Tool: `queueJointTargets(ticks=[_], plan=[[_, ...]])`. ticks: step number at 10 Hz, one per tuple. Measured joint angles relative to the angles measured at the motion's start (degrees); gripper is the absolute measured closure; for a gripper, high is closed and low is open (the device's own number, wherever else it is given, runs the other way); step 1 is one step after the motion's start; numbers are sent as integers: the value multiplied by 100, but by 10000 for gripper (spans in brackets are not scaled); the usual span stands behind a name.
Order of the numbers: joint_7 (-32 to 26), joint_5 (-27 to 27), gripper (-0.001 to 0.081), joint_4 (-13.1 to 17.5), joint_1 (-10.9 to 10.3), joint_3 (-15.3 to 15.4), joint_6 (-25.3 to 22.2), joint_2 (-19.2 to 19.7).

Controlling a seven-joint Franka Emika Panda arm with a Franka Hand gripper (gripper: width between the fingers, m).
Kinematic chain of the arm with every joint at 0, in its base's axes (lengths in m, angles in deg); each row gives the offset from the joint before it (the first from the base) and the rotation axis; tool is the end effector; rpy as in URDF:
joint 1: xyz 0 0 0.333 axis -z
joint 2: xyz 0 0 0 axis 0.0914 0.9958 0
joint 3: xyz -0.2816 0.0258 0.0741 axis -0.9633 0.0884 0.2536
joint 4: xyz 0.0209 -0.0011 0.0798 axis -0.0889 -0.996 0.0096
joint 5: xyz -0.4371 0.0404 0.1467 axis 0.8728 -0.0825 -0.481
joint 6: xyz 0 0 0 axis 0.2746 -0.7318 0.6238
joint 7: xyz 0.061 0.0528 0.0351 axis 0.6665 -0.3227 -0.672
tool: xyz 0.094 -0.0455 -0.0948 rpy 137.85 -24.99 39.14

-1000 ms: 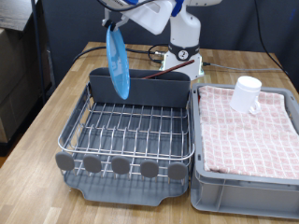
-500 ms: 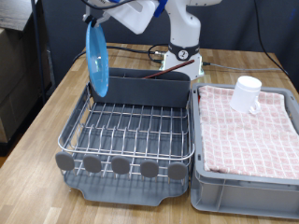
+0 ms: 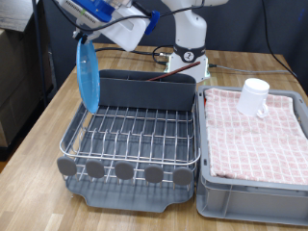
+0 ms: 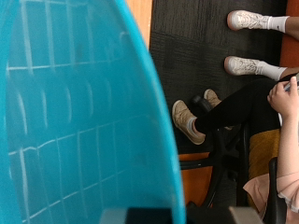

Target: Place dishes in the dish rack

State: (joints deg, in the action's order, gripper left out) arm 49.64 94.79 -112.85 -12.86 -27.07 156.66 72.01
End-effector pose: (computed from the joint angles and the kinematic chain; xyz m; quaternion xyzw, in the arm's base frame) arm 0.5707 -0.2245 0.3325 0.8944 -0.3045 0.1786 0.2748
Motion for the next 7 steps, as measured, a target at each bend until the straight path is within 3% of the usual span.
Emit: queueJointTargets(ticks=[7], plan=[[413,107,781,-209,0,-160,609,522]])
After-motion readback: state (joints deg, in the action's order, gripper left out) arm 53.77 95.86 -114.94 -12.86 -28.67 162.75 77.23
